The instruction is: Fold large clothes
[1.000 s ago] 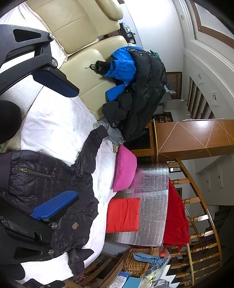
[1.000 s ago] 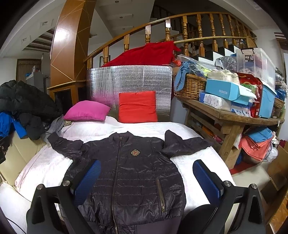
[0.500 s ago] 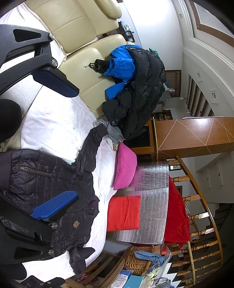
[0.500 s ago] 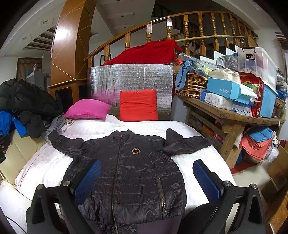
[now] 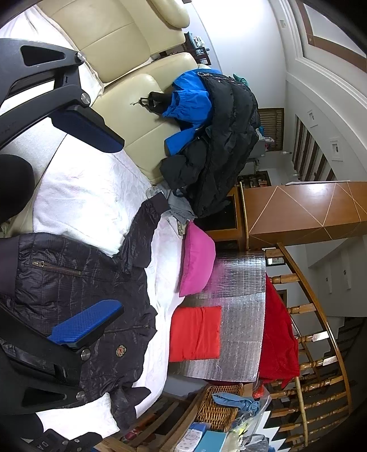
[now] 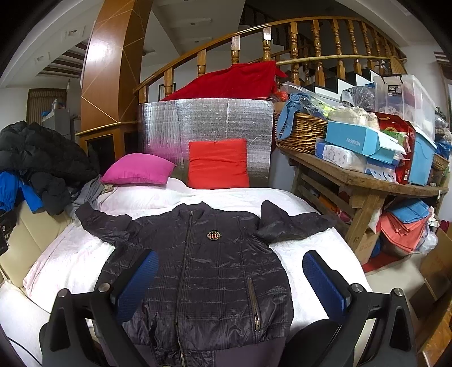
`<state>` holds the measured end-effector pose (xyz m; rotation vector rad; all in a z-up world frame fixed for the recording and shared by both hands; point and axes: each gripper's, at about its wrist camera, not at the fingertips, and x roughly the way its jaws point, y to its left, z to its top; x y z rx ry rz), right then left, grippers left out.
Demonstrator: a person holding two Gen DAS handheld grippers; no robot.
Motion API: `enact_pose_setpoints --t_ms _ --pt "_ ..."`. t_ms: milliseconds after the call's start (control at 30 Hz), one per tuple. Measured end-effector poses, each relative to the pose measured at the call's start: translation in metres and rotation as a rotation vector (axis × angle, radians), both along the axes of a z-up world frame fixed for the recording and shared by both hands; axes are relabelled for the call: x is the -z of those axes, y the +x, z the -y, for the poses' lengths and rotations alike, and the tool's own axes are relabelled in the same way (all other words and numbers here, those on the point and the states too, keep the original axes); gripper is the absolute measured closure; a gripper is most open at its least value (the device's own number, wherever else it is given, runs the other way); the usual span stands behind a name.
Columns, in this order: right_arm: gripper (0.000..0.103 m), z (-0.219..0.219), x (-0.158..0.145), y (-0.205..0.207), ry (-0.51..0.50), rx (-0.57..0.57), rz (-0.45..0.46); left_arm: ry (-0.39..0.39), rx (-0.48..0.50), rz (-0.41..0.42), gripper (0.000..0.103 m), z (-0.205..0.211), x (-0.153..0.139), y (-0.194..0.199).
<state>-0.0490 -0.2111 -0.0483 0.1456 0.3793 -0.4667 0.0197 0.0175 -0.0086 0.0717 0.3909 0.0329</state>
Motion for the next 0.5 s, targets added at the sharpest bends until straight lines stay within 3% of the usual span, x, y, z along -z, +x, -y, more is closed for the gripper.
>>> enact_pose_setpoints --t_ms 500 --pt "0.0 -0.0009 -0.0007 0.0043 -0.002 -0.004 -0.007 0.001 0.005 0.0 0.0 0.0001 0.0001 -0.0012"
